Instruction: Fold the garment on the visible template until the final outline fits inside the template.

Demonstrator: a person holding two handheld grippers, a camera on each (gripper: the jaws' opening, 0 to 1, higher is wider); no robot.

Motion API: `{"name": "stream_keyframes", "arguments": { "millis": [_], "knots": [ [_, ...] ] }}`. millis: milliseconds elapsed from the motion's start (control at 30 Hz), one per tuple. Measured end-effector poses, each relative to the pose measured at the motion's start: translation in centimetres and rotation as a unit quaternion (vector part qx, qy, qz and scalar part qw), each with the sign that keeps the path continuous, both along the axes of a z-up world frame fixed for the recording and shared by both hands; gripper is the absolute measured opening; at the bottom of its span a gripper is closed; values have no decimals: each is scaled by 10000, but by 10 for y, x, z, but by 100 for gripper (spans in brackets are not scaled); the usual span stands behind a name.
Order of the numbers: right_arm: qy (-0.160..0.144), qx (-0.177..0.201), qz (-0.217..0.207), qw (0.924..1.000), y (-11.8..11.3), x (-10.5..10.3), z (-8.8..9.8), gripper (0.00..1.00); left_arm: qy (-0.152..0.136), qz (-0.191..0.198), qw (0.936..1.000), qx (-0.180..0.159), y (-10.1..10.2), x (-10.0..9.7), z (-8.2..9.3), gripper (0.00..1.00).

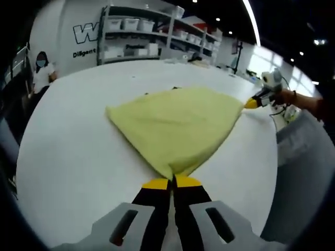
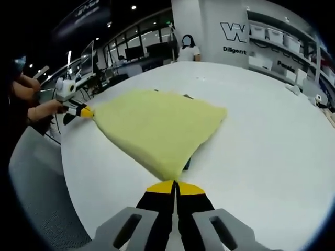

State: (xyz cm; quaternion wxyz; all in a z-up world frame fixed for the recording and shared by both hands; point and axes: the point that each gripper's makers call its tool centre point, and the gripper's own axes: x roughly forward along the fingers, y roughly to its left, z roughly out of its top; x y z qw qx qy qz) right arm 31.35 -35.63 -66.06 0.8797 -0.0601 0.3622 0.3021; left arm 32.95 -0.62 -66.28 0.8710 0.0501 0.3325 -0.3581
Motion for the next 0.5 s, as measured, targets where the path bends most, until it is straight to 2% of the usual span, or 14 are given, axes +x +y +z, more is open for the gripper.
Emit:
{"name": "stream_keyframes", "arguments": {
  "millis": [400,500],
  "knots": [
    [55,9,26,10000,2,-14,-2,0,29,26,10000,-38,2,-13,-2,0],
    [54,-34,21,10000,3,-15,-3,0,207,262,9993,-190,3,-11,-3,0]
  ]
}}
